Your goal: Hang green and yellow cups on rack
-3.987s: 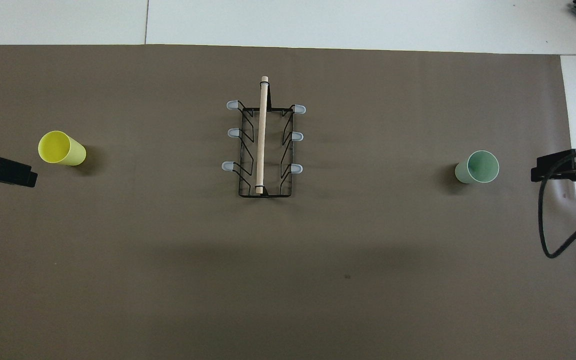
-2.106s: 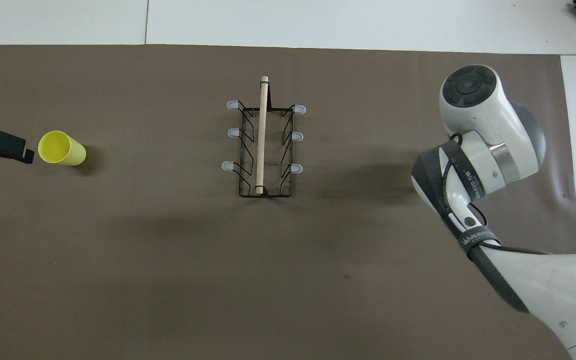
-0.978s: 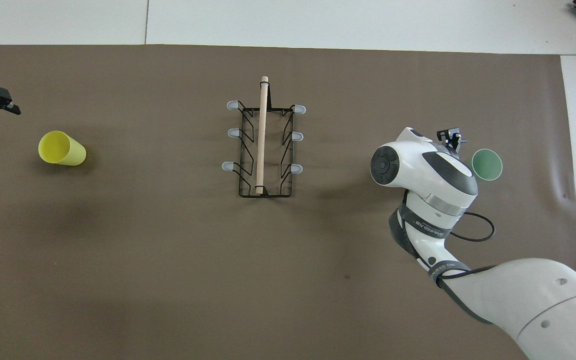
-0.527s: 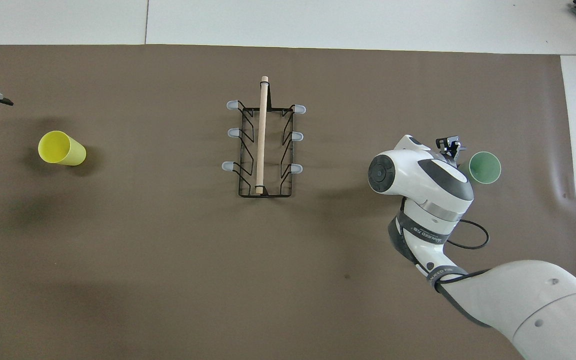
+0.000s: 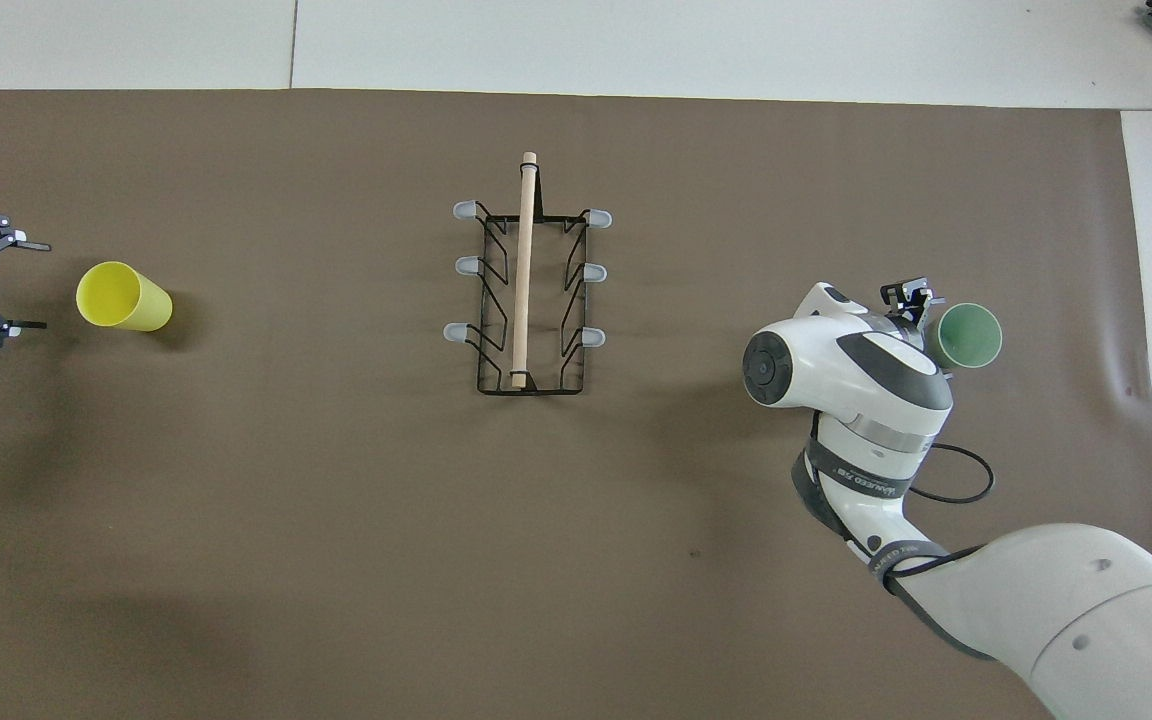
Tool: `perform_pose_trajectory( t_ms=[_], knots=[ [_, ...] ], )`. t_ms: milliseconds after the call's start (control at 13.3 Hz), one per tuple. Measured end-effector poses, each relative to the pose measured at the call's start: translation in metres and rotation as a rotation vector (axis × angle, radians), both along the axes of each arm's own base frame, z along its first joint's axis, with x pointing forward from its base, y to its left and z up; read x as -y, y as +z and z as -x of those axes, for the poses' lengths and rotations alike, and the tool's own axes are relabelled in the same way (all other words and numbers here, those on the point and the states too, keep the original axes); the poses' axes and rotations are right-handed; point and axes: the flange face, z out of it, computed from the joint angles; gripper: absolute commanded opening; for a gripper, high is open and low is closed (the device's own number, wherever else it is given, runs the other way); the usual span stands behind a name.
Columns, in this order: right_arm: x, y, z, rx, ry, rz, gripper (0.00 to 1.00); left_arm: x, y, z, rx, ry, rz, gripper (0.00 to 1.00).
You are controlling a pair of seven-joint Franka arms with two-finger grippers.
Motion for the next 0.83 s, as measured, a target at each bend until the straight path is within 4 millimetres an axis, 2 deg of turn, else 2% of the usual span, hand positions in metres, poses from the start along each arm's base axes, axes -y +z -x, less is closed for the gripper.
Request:
perform_pose_trajectory(
  t_ms=[150,226,301,527,677,827],
  knots=[
    [0.006,-0.005,0.003,0.022,0.0,-0.003,0.84,-0.006,-0.01,0.026,-0.015,0.109,0.111,1.0],
    [0.011,-0.007,0.003,0.029,0.003,-0.002,0.58,-0.011,-0.012,0.038,-0.022,0.158,0.152,1.0],
    [0.018,-0.007,0.002,0.035,0.002,0.002,0.01,-0.015,-0.013,0.047,-0.035,0.197,0.177,1.0],
    [0.034,-0.007,-0.001,0.092,-0.033,-0.018,0.0,-0.009,-0.02,0.062,-0.07,0.284,0.24,1.0],
    [0.028,0.004,-0.008,0.148,-0.082,-0.065,0.0,-0.003,-0.029,0.065,-0.074,0.369,0.259,1.0],
    [0.014,0.029,-0.022,0.192,-0.168,-0.179,0.0,0.009,-0.035,0.061,-0.084,0.427,0.28,1.0]
  ],
)
